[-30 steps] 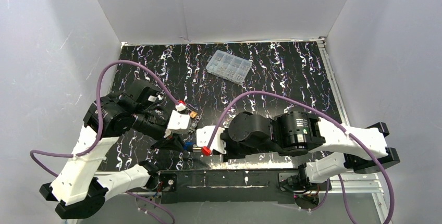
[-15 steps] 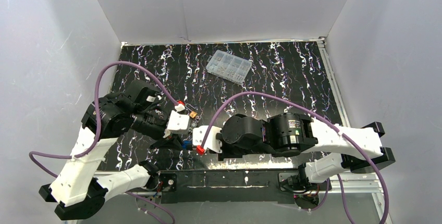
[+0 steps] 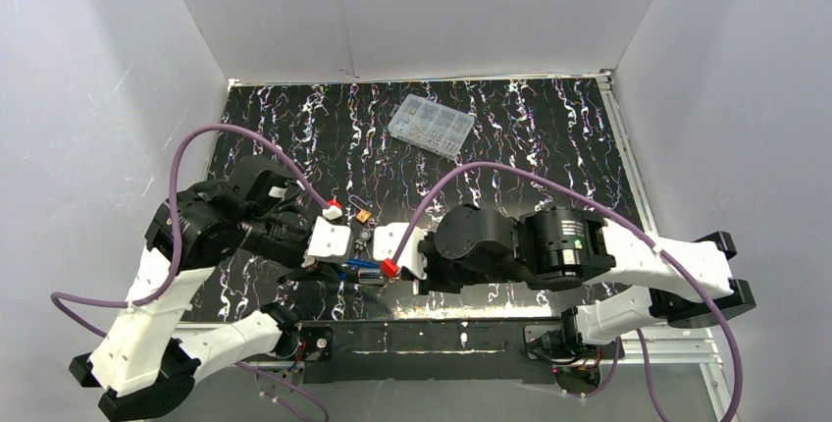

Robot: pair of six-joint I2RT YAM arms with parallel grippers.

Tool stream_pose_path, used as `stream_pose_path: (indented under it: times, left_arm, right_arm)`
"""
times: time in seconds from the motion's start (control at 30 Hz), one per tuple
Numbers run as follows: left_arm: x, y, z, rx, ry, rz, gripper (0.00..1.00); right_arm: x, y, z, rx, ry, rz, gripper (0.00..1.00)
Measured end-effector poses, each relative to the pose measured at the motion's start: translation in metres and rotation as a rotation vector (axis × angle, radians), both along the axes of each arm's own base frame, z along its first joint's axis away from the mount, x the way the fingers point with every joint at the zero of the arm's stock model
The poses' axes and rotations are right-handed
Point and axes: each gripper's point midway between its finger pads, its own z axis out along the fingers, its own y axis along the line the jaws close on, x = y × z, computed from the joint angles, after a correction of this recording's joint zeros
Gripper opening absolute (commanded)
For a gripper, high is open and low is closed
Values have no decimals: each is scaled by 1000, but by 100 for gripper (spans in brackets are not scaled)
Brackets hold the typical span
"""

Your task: Unlock with the key

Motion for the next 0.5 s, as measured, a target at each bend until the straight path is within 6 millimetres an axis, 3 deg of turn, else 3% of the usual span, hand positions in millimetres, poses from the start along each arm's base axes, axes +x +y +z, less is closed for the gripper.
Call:
stream_pose_path:
  times: [0.5]
  left_arm:
    - [4,0,-3,18,0,5,0]
  right_arm:
    - [-6,-5,3,17,56,4,1]
